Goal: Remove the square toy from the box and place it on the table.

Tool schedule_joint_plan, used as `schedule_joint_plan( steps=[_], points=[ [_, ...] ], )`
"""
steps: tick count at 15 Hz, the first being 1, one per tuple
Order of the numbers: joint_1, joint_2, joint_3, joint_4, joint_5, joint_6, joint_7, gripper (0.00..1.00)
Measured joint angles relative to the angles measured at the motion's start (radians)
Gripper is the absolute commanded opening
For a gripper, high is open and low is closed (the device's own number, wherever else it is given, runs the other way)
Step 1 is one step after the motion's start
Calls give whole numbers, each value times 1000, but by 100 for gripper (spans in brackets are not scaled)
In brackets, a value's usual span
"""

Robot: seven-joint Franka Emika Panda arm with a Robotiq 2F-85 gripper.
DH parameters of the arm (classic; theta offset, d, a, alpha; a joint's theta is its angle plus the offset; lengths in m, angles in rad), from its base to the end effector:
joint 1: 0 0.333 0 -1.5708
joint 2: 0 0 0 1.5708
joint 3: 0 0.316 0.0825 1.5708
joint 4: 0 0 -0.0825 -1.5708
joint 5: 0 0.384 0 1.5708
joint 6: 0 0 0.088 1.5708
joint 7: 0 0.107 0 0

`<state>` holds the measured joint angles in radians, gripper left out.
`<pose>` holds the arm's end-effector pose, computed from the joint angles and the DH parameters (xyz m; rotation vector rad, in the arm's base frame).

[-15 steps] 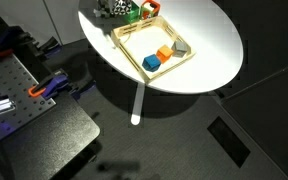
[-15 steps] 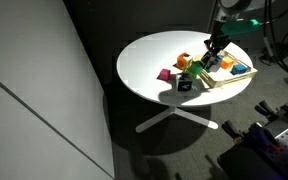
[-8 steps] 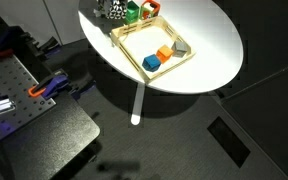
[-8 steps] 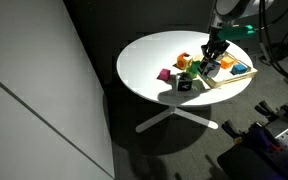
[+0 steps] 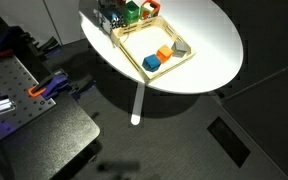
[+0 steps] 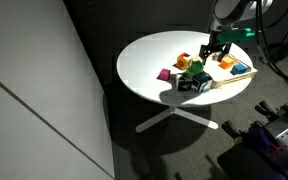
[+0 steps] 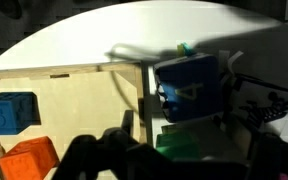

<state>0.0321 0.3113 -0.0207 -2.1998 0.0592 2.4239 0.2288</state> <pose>0.5467 0.0064 0.2328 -3.0916 0.4089 0.1404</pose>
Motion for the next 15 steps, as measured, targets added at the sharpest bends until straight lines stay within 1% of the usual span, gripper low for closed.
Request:
schedule_joint_plan(
  steps=[3,8,15],
  points=[
    [-12,-1,-8,9,1,-27,0,100],
    [-24,-11,-47,31,-5,-141,3,100],
    [-25,-59,-73,15,-88,-218,4,100]
  ],
)
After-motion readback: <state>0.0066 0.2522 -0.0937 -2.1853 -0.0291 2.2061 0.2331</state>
